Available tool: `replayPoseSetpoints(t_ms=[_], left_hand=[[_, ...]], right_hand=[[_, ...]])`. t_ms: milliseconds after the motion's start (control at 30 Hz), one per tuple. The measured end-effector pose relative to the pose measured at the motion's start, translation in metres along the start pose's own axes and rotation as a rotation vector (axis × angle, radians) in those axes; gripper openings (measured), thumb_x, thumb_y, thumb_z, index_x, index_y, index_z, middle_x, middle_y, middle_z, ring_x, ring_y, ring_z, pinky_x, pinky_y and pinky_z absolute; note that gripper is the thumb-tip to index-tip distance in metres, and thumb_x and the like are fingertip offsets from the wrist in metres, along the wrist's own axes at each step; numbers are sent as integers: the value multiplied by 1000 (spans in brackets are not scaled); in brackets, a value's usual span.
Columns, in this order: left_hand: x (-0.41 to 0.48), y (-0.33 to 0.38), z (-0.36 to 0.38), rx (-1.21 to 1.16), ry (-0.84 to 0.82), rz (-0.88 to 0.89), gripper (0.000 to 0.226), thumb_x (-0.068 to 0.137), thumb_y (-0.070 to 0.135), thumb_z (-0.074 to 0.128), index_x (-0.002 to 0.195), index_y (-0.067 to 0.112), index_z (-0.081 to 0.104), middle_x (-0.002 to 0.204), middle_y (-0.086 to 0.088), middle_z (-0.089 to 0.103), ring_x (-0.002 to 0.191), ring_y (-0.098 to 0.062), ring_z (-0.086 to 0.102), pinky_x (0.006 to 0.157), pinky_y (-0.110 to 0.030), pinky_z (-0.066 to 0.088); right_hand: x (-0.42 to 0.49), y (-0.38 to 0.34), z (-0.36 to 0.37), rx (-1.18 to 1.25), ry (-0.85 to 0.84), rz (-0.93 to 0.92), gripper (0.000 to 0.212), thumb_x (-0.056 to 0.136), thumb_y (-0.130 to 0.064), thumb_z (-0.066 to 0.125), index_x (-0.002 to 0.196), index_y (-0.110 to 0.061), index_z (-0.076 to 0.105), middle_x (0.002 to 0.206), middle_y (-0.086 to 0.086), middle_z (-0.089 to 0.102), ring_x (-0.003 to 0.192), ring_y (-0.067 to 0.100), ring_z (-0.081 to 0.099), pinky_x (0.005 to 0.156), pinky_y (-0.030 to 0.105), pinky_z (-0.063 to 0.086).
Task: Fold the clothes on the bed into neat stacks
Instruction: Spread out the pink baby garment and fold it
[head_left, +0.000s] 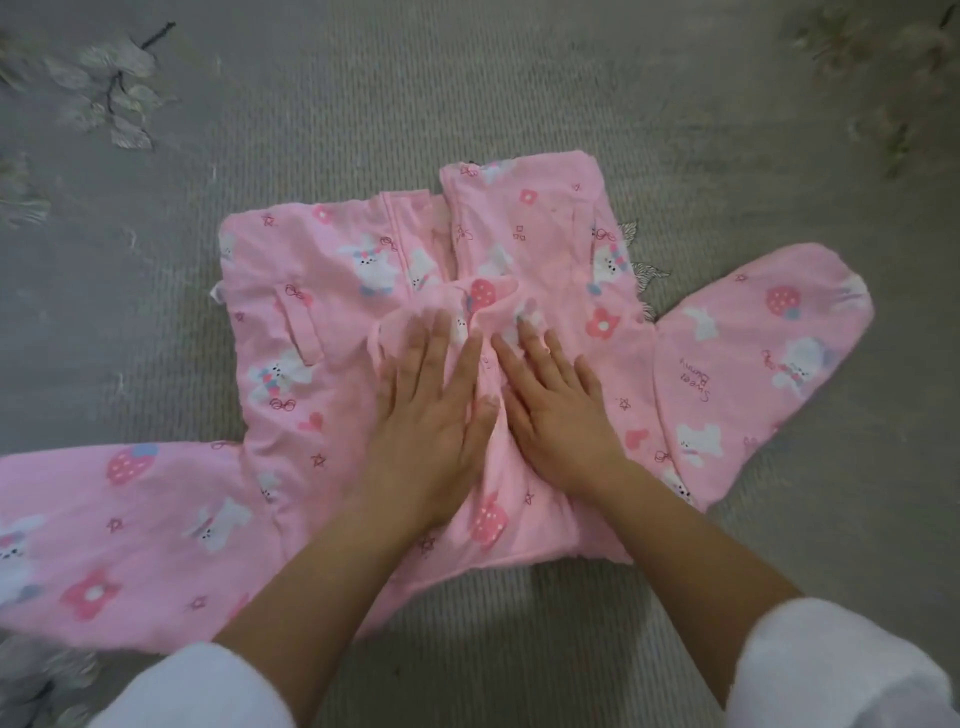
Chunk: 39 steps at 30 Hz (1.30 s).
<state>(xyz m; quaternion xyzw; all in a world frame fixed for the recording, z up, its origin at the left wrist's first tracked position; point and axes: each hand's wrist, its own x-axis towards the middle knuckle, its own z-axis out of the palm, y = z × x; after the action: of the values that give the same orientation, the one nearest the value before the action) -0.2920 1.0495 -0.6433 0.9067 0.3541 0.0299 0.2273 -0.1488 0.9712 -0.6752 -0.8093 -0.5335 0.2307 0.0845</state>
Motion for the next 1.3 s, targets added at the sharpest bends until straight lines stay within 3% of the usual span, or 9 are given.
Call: replayPoseSetpoints(t_ms=[200, 400, 533, 633, 767, 867, 933, 1100, 1300], left_hand=[[6, -10, 31, 73, -172, -156, 82, 88, 60, 19, 148, 23, -22, 155, -5, -30, 138, -16, -36, 109, -38, -26], [7, -7, 40, 100, -150, -166, 78, 82, 67, 1, 135, 26, -39, 146, -4, -42, 136, -20, -39, 104, -37, -33], [8, -6, 42, 85, -145, -169, 81, 80, 68, 2, 137, 25, -37, 145, -3, -41, 137, -21, -38, 104, -37, -33], [7, -6, 43, 94, -133, -165, 83, 79, 68, 3, 139, 24, -33, 146, -2, -40, 136, -19, -38, 106, -37, -30], [7, -7, 44, 82, -141, -177, 82, 78, 68, 1, 137, 24, -36, 144, 0, -43, 135, -18, -40, 108, -40, -26], [7, -9, 45, 75, -150, -180, 82, 79, 69, 0, 137, 25, -38, 145, -1, -44, 136, -18, -40, 108, -39, -27], [7, -10, 46, 75, -150, -177, 82, 80, 69, 0, 138, 25, -37, 146, -2, -44, 137, -19, -39, 106, -37, -30], [6, -12, 49, 66, -123, -160, 80, 83, 67, 3, 141, 24, -30, 149, -2, -38, 139, -19, -35, 109, -39, -26], [4, -17, 41, -17, -119, -127, 81, 82, 70, 4, 140, 28, -34, 147, 2, -43, 136, -13, -39, 106, -30, -31]], right_hand=[[-35, 47, -26, 158, 311, 142, 40, 98, -27, 44, 136, -17, 51, 145, 5, 44, 133, 26, 37, 108, 42, 28], [-54, 99, -46, 363, 764, 865, 62, 81, -36, 59, 133, -7, 43, 138, 16, 40, 124, 32, 39, 102, 49, 33], [-46, 121, -53, 939, 825, 1169, 65, 74, -26, 73, 130, -7, 46, 124, 7, 57, 103, 23, 61, 85, 34, 50], [-38, 114, -72, 1113, 930, 1041, 38, 73, -15, 72, 111, -9, 65, 101, 0, 69, 89, 17, 67, 76, 29, 54], [-31, 69, -96, 856, 958, 650, 32, 75, -19, 66, 107, -17, 63, 93, -5, 63, 81, 7, 57, 78, 25, 50], [-18, 28, -92, 722, 772, 327, 56, 82, -9, 64, 136, -16, 50, 118, -6, 62, 99, 3, 57, 89, 15, 45], [-7, 12, -82, 601, 615, 187, 65, 83, -10, 66, 144, -18, 42, 124, -7, 57, 110, 16, 56, 98, 30, 44], [8, 5, -48, 131, 116, 107, 66, 88, -61, 46, 147, -46, 21, 157, -6, 18, 144, 18, 5, 110, 35, 5], [26, -3, -31, 289, 63, 10, 45, 91, -66, 11, 136, -68, 6, 159, -19, -1, 146, 8, -16, 111, 38, -15]])
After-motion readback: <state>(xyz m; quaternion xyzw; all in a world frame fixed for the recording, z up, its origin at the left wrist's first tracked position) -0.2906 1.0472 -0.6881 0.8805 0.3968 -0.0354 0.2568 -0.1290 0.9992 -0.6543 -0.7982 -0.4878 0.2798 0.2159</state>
